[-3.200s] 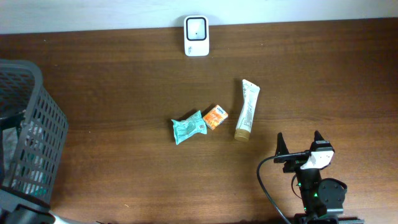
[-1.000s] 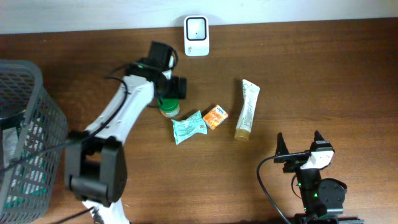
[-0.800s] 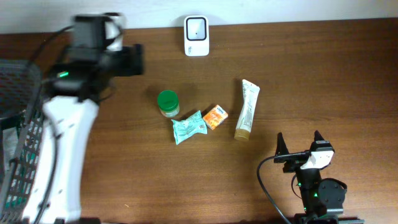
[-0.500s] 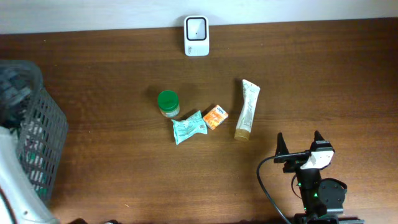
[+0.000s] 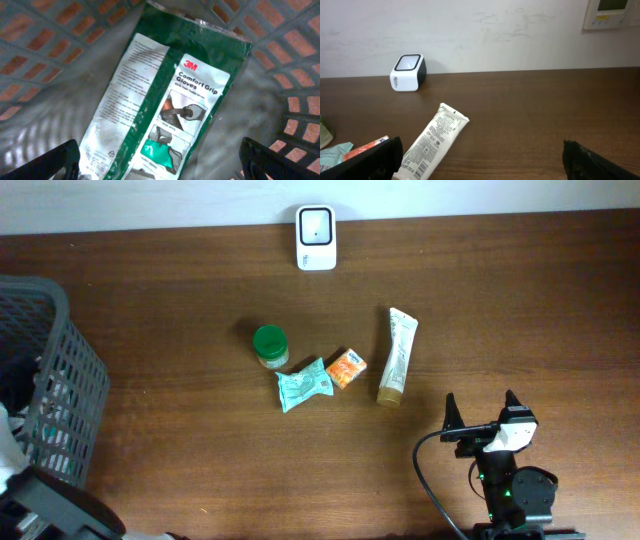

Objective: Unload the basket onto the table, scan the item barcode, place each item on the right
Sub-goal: 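Grasp the green 3M glove package in the basket with the left gripper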

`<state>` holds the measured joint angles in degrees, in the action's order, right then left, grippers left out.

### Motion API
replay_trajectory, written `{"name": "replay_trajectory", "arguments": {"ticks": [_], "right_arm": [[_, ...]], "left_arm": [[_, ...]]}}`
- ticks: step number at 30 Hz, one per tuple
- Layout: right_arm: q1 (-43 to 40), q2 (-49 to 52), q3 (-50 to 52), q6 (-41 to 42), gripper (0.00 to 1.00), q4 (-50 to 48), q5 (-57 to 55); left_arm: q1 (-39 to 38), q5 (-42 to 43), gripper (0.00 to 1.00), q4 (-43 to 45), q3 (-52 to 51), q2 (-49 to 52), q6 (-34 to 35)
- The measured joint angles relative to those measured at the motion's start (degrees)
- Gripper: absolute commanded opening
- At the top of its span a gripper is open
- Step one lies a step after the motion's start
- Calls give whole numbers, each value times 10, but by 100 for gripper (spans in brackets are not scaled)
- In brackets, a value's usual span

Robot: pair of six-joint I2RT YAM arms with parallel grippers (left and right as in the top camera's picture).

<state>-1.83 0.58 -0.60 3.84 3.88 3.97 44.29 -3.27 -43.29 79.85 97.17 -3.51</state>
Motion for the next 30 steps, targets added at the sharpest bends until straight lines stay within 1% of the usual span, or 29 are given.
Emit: {"name": "replay_trajectory", "arguments": {"ticks": [3,7,11,13,16,17,18,20,21,22,24,25,27,30], "right_arm": [[0,0,0,0,98,0,0],[0,0,0,0,98,0,0],[0,0,0,0,98,0,0],[0,0,0,0,98,0,0],[0,0,0,0,98,0,0],[0,0,0,0,98,0,0],[0,0,0,0,98,0,0],[0,0,0,0,98,0,0],[0,0,0,0,98,0,0],[0,0,0,0,98,0,0],[0,0,0,0,98,0,0],[0,0,0,0,99,0,0],[0,0,0,0,99,0,0],[0,0,0,0,98,0,0]], "left_arm": [[1,7,99,6,0,29,-20],[1,12,91,7,-1,107,-43],[1,12,90,11,-2,116,-47],[1,10,88,9,-2,123,-47],[1,7,86,-4,0,162,-48],[1,3,84,-6,0,163,-49],[1,1,76,-7,1,163,-49],[1,-1,57,-10,3,165,-53],[1,-4,46,-10,3,165,-54],[1,-8,29,-11,4,166,-55],[1,-17,18,-12,5,167,-55],[1,-18,9,-17,9,168,-55],[1,-17,0,-41,24,173,-47],[2,8,0,-101,87,179,-40]]}}
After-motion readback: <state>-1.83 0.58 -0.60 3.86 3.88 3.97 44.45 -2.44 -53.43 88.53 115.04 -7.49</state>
